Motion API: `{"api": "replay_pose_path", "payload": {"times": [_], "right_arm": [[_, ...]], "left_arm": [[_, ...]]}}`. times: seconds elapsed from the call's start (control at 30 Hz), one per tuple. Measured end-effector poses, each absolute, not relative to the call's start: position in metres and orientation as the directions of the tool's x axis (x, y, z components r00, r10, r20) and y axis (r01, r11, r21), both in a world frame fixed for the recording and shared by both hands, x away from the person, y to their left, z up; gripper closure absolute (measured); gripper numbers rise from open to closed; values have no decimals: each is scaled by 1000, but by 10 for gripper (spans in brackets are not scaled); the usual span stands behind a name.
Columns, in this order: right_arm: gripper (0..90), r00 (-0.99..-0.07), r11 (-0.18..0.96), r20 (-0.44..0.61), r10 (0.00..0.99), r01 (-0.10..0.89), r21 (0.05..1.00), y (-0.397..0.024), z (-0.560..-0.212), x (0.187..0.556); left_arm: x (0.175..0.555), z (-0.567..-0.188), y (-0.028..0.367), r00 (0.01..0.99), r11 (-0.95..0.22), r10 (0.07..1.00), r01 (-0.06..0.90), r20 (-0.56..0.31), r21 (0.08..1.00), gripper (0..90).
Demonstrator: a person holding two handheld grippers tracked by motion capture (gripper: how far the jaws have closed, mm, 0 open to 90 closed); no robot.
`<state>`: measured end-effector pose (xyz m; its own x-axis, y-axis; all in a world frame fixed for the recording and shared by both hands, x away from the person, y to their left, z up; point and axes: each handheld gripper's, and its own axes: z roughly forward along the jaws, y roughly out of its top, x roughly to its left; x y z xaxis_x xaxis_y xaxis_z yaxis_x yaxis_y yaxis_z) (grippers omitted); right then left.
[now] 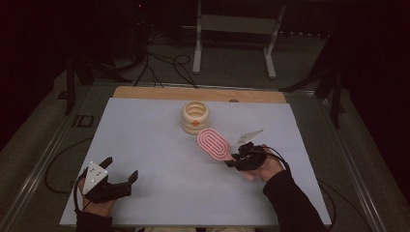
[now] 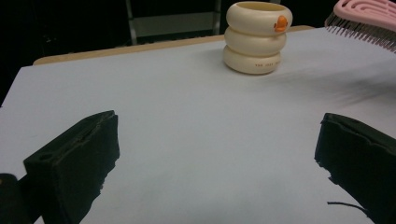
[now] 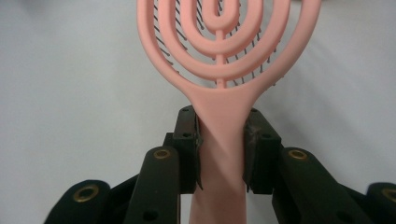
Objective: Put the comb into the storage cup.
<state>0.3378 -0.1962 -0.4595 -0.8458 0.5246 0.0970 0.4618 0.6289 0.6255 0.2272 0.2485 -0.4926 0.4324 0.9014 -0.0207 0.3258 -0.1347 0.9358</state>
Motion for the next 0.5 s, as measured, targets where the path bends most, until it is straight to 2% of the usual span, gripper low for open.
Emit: {"api": "replay_pose_path", "payload": {"times": [0.4, 0.5], "right_arm": [[705, -836, 588, 94, 541, 455, 669, -199, -455, 334], [705, -835, 581, 46, 548, 419, 698, -199, -452, 327]], "left_arm": [[228, -493, 248, 436, -140, 900, 329, -19, 934, 6], [228, -493, 248, 436, -141, 900, 330, -18, 934, 6]]}}
